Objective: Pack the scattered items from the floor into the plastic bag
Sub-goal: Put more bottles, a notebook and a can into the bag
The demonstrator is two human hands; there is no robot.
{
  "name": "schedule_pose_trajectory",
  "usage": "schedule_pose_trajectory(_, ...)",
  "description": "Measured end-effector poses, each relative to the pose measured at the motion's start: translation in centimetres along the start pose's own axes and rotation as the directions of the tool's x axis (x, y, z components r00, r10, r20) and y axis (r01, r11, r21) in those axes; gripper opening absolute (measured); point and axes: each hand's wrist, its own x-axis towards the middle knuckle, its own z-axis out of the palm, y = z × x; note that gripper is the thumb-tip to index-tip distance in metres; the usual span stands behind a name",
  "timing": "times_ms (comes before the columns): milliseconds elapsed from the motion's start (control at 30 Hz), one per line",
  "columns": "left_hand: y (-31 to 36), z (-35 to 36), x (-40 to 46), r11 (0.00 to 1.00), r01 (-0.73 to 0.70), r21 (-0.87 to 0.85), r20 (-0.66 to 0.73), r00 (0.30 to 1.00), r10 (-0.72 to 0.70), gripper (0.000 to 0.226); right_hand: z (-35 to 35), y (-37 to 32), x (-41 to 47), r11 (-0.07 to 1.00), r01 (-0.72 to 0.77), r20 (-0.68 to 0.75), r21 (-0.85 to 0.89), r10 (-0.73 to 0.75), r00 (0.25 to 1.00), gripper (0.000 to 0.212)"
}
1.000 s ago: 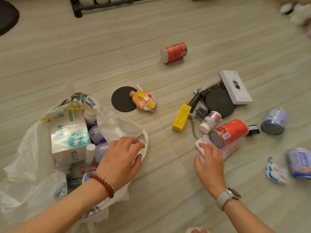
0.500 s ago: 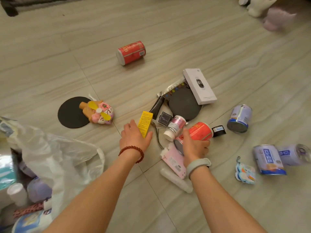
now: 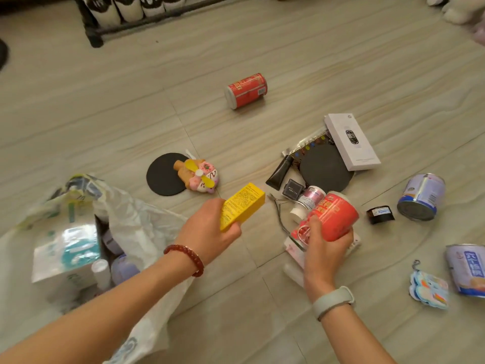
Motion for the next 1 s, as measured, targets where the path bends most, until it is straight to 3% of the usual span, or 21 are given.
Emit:
schedule_pose_trajectory(67,-1.5,-2.8,-2.4,0.998,-0.04,0.037,0.006,0.999,0.04,0.04,1.1,-0.8,-2.6,0.999,0.034,0.172,-0.014,-0.031,0.985,0.065)
schedule_pose_trajectory(167,-4.2,-6.6,-5.9,0.995,-0.064,0.077,-0.011,0.998,0.065,0.058,3.3,-1.8,-6.3,0.994,0.105,0.438,-0.017,-0.087,0.895,0.064)
schedule_pose_trajectory(300,-8.2,-10.2,-10.1,0.994,0.067,0.082,-0.118,0.991,-0.057,0.052,5.8,-1.8,-11.0,0.993,0.098,0.721,-0.073,-0.016,0.693,0.064)
schedule_pose_trajectory(367,-10.4,-11.4,-12.0,0.988,0.126,0.088,-0.106,0.988,-0.116,0.054,6.7,-1.7,-13.1,0.991,0.091,0.802,-0.103,0.028,0.597,0.055)
schedule_pose_trajectory(500,-13.6,-12.0,-15.0,0.951,0.139,0.276,0.036,0.987,-0.155,0.055,7.7,-1.2,-16.2,0.982,0.077,0.884,-0.17,0.117,0.453,0.045)
schedule_pose_trajectory(600,-15.7,-11.1,-16.9,0.956,0.196,0.218,0.028,0.978,-0.206,0.051,7.9,-0.5,-17.9,0.97,0.141,0.919,-0.198,0.134,0.371,0.047)
schedule_pose_trajectory(667,-16.9,-10.2,-17.4,0.927,0.202,0.316,0.042,0.973,-0.227,0.048,7.9,-0.3,-18.8,0.96,0.181,0.929,-0.212,0.14,0.343,0.06)
schedule_pose_trajectory(767,-18.1,-8.9,-17.1,0.776,0.121,0.619,0.065,0.977,-0.204,0.048,8.0,0.2,-19.4,0.948,0.217,0.927,-0.232,0.148,0.343,0.068)
schedule_pose_trajectory(1000,-20.2,-7.4,-16.2,0.696,0.191,0.692,-0.193,0.978,-0.077,0.052,8.4,0.6,-19.9,0.917,0.286,0.898,-0.277,0.141,0.416,0.054)
